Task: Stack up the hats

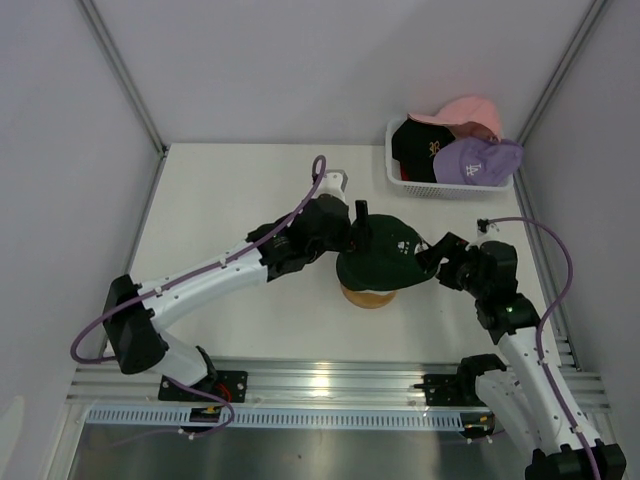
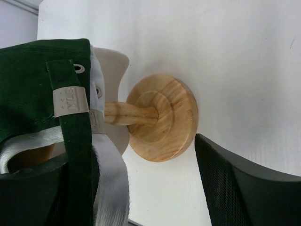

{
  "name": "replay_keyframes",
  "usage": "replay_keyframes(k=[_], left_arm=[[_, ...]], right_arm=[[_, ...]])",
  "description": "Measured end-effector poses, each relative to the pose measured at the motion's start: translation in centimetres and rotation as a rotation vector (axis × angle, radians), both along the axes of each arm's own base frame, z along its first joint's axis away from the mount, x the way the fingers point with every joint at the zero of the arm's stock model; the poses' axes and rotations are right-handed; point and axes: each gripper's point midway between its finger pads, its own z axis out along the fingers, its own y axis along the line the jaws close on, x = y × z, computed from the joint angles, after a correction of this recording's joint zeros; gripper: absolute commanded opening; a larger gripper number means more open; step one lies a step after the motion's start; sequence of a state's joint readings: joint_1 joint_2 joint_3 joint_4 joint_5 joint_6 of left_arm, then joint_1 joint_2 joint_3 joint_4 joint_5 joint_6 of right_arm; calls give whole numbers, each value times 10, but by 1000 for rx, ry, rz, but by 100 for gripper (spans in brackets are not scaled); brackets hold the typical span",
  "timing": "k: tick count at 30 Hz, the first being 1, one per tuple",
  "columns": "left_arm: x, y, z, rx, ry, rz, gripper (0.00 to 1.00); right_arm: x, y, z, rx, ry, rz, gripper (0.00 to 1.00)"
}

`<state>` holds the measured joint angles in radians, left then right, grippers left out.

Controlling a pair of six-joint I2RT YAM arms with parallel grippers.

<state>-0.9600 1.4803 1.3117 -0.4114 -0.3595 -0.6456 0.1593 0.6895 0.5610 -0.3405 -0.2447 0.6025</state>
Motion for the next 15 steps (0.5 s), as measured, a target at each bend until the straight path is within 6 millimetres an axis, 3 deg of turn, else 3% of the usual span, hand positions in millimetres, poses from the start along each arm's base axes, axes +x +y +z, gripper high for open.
replay_keyframes(k=[6, 9, 15], left_arm=[[1, -5, 2, 22, -19, 4, 94], [1, -6, 3, 39, -33, 11, 94], [1, -7, 5, 70, -56, 27, 95]], right_arm=[[1, -6, -6, 9, 23, -50, 80], [0, -6, -20, 57, 63, -92, 99], [2, -4, -26, 140, 121, -148, 99]])
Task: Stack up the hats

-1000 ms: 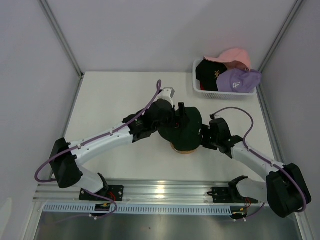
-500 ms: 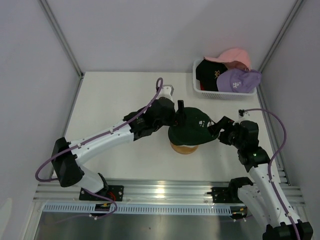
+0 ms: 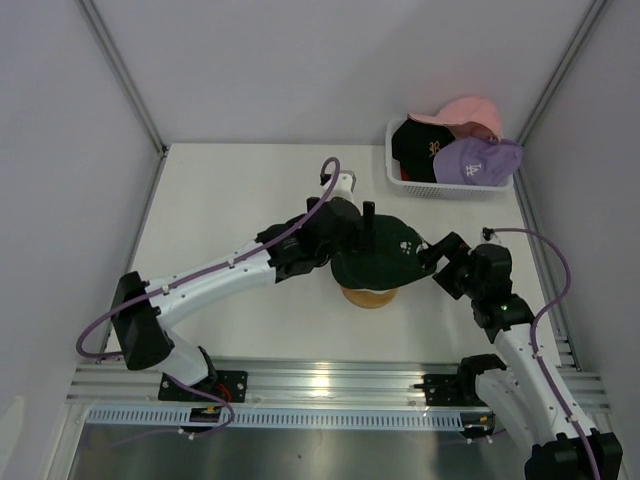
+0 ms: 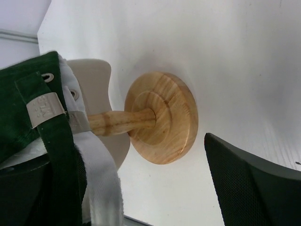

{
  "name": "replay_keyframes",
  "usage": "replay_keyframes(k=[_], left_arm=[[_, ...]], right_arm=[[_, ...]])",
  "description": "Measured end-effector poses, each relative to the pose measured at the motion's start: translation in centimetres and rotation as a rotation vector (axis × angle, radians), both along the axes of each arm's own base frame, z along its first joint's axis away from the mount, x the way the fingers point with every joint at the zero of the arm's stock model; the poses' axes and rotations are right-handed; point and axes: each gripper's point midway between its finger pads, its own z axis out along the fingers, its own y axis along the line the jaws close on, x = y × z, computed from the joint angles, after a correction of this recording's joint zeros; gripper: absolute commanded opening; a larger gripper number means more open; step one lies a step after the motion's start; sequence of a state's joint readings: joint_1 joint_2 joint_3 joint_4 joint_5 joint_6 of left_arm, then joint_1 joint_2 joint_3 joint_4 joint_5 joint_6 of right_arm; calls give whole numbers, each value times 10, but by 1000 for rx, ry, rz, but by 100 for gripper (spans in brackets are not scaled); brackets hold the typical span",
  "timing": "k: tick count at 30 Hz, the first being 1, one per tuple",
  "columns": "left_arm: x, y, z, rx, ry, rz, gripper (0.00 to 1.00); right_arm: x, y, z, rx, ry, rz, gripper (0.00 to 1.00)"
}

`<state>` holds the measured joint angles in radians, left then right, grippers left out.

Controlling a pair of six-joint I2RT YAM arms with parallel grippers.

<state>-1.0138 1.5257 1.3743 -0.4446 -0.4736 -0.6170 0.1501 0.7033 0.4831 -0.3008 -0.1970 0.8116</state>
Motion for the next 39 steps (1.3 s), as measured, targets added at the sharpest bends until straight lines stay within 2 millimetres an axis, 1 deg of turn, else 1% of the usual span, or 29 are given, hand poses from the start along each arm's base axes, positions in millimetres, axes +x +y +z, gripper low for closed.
replay_keyframes(k=[2, 6, 7, 9, 12, 14, 15, 17, 19, 20, 21, 22, 23, 26, 29, 30, 31, 33, 35, 36, 38, 39], left_arm=[[0, 1, 1, 19, -15, 6, 95], [0, 2, 4, 60, -40, 14, 95], [0, 2, 4, 69, -45, 14, 95], [0, 2, 5, 84, -54, 15, 95], [1, 1, 6, 102, -65, 12, 95], [1, 1, 6, 106, -67, 14, 95], [2, 1, 6, 106, -68, 15, 95], [2, 1, 6, 108, -71, 19, 95], [2, 1, 6, 110, -72, 19, 96], [2, 1, 6, 112, -73, 18, 96], [2, 1, 7, 113, -74, 17, 96], [2, 1, 7, 113, -75, 17, 96], [2, 1, 7, 113, -75, 17, 96], [2, 1, 7, 114, -75, 16, 96], [2, 2, 7, 115, -76, 18, 96], [2, 2, 7, 115, -76, 18, 96], [2, 2, 7, 115, -76, 18, 96], [2, 2, 7, 115, -76, 18, 96], [2, 2, 7, 115, -76, 19, 96], [2, 2, 7, 117, -75, 19, 97], [2, 2, 7, 120, -74, 18, 97], [2, 2, 7, 121, -74, 18, 97]], right_arm=[[5, -2, 6, -9, 23, -17, 99], [22, -7, 30, -25, 29, -57, 99], [25, -7, 33, -21, 26, -63, 99], [27, -7, 35, -7, 30, -79, 100], [25, -6, 30, 21, 46, -102, 100], [23, -7, 29, 24, 45, -109, 97], [22, -8, 30, 19, 38, -111, 94], [22, -11, 32, -1, 17, -114, 87], [22, -13, 33, -23, 0, -110, 76], [23, -14, 31, -37, -4, -103, 70], [23, -14, 29, -45, -6, -97, 59], [23, -14, 24, -56, -4, -88, 54], [24, -13, 18, -60, 4, -81, 52], [25, -8, -2, -58, 42, -53, 50], [22, 2, -23, -66, 83, -4, 45], [21, 5, -28, -72, 94, 10, 42], [20, 7, -32, -81, 103, 23, 40], [19, 12, -36, -96, 106, 48, 37], [21, 17, -36, -109, 93, 65, 38], [21, 17, -37, -118, 91, 70, 40], [19, 14, -41, -150, 107, 74, 46], [18, 10, -43, -175, 117, 72, 53]])
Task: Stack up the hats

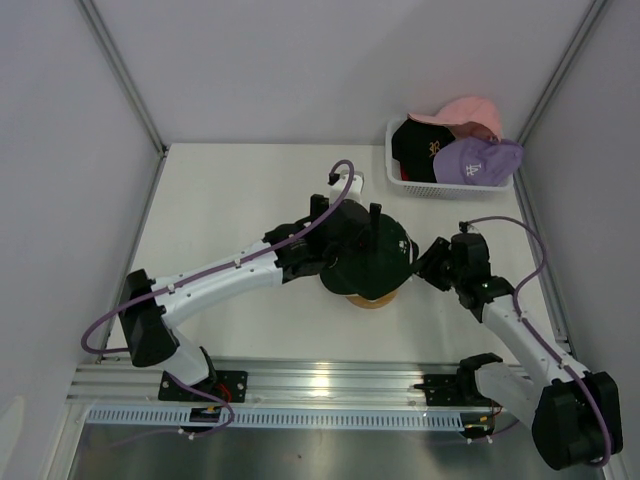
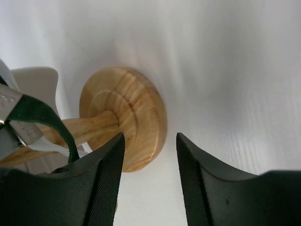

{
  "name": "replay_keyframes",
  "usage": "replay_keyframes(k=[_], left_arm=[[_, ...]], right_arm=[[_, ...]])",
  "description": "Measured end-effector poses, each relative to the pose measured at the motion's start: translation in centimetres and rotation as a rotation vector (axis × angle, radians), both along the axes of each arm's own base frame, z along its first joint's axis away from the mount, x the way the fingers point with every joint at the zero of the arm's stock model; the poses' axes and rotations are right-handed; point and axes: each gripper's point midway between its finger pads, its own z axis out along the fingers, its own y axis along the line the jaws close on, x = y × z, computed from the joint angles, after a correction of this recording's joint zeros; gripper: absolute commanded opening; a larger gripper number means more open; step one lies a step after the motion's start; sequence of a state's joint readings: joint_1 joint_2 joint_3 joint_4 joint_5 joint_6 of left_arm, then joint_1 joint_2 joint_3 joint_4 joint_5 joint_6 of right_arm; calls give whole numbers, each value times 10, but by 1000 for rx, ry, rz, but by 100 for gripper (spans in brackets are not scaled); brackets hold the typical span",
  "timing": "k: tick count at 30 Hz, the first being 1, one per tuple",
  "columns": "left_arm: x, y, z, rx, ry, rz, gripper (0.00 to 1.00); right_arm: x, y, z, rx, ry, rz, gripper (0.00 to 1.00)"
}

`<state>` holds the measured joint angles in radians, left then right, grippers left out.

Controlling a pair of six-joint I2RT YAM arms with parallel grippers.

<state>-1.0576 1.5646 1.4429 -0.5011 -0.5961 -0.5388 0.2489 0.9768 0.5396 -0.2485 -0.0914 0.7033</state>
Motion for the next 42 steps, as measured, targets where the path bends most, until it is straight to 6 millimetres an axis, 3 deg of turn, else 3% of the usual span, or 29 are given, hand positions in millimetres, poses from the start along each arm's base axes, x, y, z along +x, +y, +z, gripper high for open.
replay_keyframes(k=[2, 5, 8, 12, 15, 18, 24, 31, 34, 37, 38, 42], left_arm=[[0, 1, 0, 7, -2, -2, 97], [0, 2, 2, 29, -5, -10, 97], [1, 1, 3, 57, -6, -24, 96], [2, 1, 5, 87, -8, -40, 96], [2, 0, 5, 99, -9, -48, 96], [2, 0, 6, 107, -10, -53, 96], [3, 0, 6, 113, -10, -57, 96], [3, 0, 6, 114, -10, -57, 96], [3, -1, 6, 114, -9, -57, 97], [3, -1, 6, 120, -8, -54, 99], [4, 0, 7, 122, -7, -51, 100], [3, -2, 7, 115, -2, -49, 100]], right_arm=[[-1, -9, 2, -37, 16, -9, 57], [6, -32, 23, -80, 14, -48, 60], [15, -52, 65, -96, -73, -89, 68], [13, -47, 111, -71, -213, -46, 70], [9, -36, 119, -31, -240, 9, 68], [11, -25, 111, 8, -226, 65, 64], [2, -9, 59, 61, -81, 143, 59], [2, 2, 45, 80, -64, 190, 56], [2, 8, 40, 79, -61, 215, 48], [4, 12, 28, 72, -43, 228, 31], [4, 12, 22, 70, -30, 227, 21], [11, 17, 8, 91, -16, 236, 8]])
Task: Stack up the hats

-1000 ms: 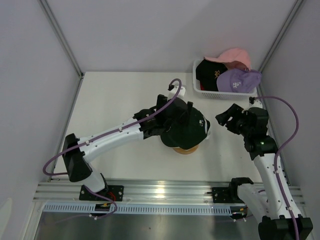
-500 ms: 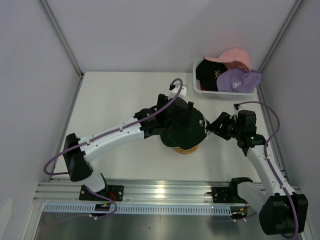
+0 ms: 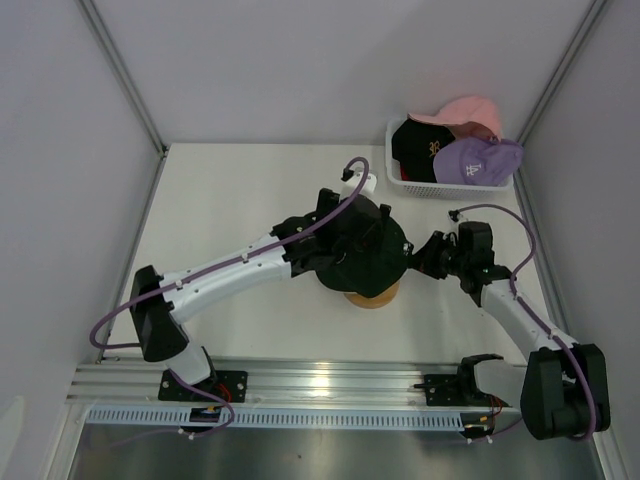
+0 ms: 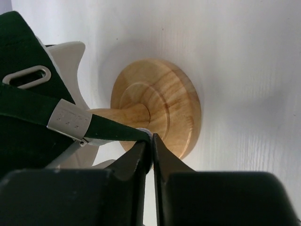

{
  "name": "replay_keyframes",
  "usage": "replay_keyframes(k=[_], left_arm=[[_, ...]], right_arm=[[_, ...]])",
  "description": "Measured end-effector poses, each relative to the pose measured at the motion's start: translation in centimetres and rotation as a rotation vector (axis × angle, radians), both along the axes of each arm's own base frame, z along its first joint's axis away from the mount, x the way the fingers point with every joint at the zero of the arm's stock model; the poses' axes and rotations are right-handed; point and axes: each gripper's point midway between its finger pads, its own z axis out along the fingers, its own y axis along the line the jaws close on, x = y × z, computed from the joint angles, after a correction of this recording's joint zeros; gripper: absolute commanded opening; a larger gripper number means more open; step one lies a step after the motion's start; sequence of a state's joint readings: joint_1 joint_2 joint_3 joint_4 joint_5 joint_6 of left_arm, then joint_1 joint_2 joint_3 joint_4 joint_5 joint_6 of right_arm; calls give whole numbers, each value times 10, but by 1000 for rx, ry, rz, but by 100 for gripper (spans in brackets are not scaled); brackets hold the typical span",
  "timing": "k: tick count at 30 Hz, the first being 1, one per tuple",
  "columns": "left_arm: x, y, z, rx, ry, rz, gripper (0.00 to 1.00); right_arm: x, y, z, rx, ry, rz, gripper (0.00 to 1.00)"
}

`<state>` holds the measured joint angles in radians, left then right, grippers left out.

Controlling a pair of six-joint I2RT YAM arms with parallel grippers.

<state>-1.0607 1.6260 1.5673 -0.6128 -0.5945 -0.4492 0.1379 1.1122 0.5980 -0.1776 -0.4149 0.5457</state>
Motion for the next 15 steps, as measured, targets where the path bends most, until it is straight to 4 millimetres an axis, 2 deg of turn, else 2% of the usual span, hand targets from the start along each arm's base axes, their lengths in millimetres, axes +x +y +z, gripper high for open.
replay_keyframes(k=[2, 8, 15], left_arm=[[-2, -2, 0, -5, 2, -2, 99], [-7, 4, 4, -23, 5, -7, 99], [-18, 39, 2, -2, 20, 34, 99]], right_arm=[[3, 3, -4, 13, -7, 8, 4], [7, 8, -11, 33, -14, 17, 3], [0, 7, -34, 9, 42, 5, 3]])
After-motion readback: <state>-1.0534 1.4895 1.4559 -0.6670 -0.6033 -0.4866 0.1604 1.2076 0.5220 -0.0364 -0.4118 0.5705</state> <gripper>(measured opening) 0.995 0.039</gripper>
